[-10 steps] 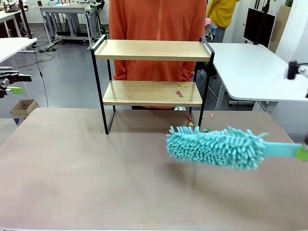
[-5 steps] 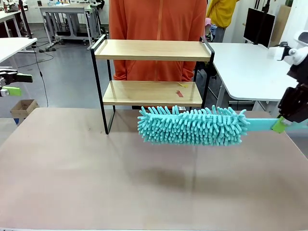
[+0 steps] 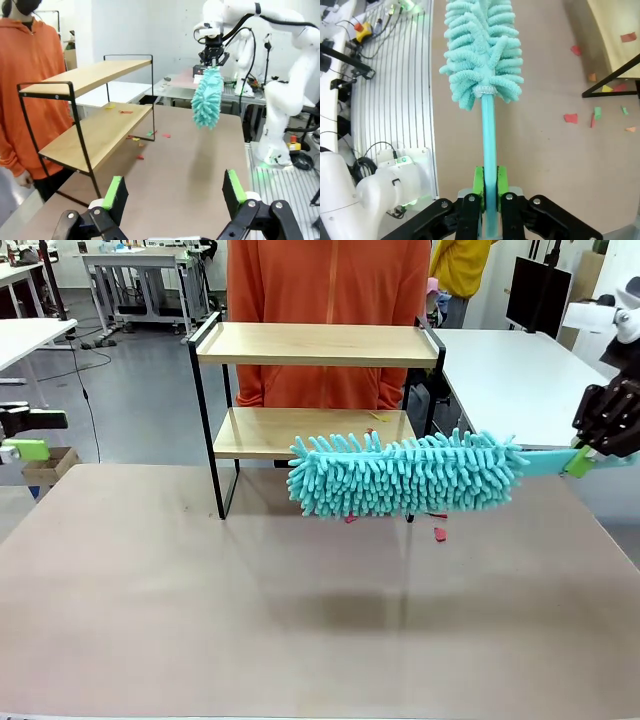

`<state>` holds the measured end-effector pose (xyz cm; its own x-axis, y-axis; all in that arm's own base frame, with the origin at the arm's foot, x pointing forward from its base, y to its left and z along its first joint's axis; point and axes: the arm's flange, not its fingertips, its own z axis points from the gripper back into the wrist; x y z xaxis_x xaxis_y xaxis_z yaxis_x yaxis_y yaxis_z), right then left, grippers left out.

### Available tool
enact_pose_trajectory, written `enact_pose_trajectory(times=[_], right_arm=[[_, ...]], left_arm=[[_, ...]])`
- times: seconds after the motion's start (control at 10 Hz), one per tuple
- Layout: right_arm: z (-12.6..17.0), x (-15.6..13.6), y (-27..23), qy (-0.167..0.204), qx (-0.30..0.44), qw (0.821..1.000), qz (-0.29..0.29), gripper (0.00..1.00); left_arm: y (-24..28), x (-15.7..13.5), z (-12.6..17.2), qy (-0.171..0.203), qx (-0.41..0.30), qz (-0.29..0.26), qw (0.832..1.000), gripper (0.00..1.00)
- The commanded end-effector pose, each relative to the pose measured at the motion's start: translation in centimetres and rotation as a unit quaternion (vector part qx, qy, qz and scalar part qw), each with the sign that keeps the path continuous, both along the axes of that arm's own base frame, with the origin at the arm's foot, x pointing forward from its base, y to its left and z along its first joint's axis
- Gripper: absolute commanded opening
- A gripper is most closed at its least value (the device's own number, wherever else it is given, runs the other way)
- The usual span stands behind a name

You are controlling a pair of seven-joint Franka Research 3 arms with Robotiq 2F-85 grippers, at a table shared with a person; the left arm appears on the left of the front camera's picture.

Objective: Clean the shelf.
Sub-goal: Hand the Duster back to the human.

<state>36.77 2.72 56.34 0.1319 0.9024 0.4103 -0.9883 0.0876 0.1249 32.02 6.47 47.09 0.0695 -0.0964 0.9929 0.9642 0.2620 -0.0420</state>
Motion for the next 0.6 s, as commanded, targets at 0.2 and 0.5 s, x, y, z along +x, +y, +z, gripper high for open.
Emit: enact_pose_trajectory(times=[0.2, 0.5], right_arm=[[0.0, 0.0, 0.0, 0.000, 0.000, 1.000, 0.000, 0.13], [0.0, 0.0, 0.0, 0.000, 0.000, 1.000, 0.000, 0.13]], left_arm=[[0.0, 0.0, 0.0, 0.000, 0.000, 0.000, 1.000, 1.00], [0.0, 0.0, 0.0, 0.000, 0.000, 0.000, 1.000, 1.00]])
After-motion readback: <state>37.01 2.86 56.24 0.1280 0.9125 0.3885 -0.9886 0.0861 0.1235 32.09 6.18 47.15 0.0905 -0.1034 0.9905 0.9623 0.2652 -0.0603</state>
